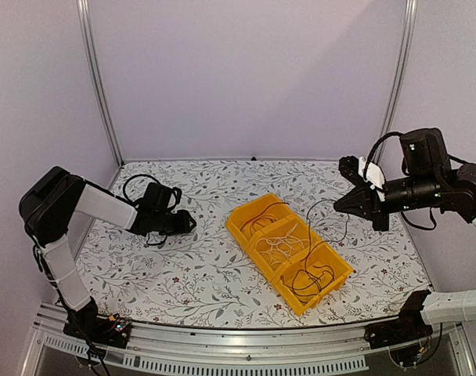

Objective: Untangle the cables

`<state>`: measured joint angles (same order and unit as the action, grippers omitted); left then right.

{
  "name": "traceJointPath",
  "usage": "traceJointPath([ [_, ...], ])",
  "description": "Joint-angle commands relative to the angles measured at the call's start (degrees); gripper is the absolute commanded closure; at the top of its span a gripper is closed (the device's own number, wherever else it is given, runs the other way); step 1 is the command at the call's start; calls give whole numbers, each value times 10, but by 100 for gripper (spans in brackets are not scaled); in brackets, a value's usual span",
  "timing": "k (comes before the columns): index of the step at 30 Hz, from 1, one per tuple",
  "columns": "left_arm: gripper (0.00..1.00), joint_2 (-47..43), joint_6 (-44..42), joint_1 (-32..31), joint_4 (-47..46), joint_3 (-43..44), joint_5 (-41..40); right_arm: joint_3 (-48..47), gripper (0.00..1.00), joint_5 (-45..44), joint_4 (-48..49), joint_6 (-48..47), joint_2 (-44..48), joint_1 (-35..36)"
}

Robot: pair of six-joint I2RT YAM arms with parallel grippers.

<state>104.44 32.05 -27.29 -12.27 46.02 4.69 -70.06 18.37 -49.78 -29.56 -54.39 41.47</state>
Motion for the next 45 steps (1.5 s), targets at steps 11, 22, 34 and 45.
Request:
traceJointPath([
  [11,64,-8,4,8,50,-37,-3,216,100,-3,67,-168,40,-1],
  [22,63,-15,14,11,49,-41,-2,250,100,18,99,-232,-128,-1],
  [34,63,-27,32,18,16,-75,-14,159,91,-25,58,-235,-308,-1],
  [45,63,-52,4,30,55,-52,-21,145,56,-93,-19,-315,-201,-22],
])
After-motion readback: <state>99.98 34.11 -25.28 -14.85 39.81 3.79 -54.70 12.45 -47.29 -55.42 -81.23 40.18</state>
